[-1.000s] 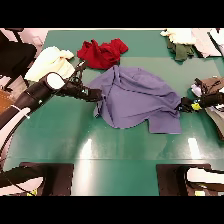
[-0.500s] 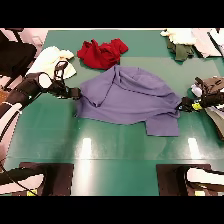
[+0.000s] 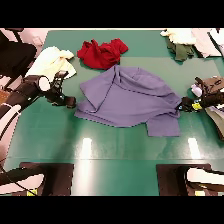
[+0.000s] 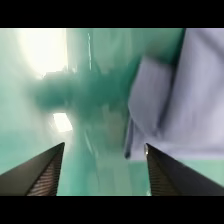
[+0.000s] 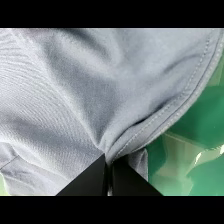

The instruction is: Fold the shirts.

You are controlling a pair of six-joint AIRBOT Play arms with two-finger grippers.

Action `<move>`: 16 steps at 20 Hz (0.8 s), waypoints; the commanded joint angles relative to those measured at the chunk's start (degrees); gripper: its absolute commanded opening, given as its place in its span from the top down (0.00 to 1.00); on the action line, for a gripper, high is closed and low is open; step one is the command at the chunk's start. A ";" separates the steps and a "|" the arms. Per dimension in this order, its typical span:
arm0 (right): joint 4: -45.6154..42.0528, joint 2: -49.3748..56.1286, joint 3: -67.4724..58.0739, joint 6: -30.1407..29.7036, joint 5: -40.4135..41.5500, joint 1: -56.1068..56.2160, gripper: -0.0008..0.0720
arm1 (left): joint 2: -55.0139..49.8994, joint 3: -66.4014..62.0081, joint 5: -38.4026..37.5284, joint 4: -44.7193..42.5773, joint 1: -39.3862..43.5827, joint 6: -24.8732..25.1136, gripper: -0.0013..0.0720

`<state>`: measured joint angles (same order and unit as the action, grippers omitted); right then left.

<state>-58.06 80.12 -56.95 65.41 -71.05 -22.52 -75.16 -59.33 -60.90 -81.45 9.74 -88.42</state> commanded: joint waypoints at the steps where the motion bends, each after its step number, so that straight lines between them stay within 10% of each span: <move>1: 0.00 -0.04 0.02 -0.17 0.13 0.07 0.96 | 0.15 1.79 -0.09 6.51 -3.58 1.86 0.18; 7: -0.13 -0.04 0.02 -0.55 0.37 0.07 0.96 | 5.29 1.66 -1.09 28.20 -20.96 12.79 0.27; 10: 0.04 -0.04 0.02 -0.52 0.52 0.07 0.96 | 3.82 5.07 -11.15 29.44 -21.38 18.03 0.26; 16: 0.02 -0.04 0.02 -0.50 -0.28 0.07 0.96 | -0.28 12.52 -7.58 35.65 -21.38 24.63 0.27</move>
<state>-58.11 80.12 -56.95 64.86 -70.87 -22.50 -73.63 -49.56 -69.12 -50.50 -11.22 -68.29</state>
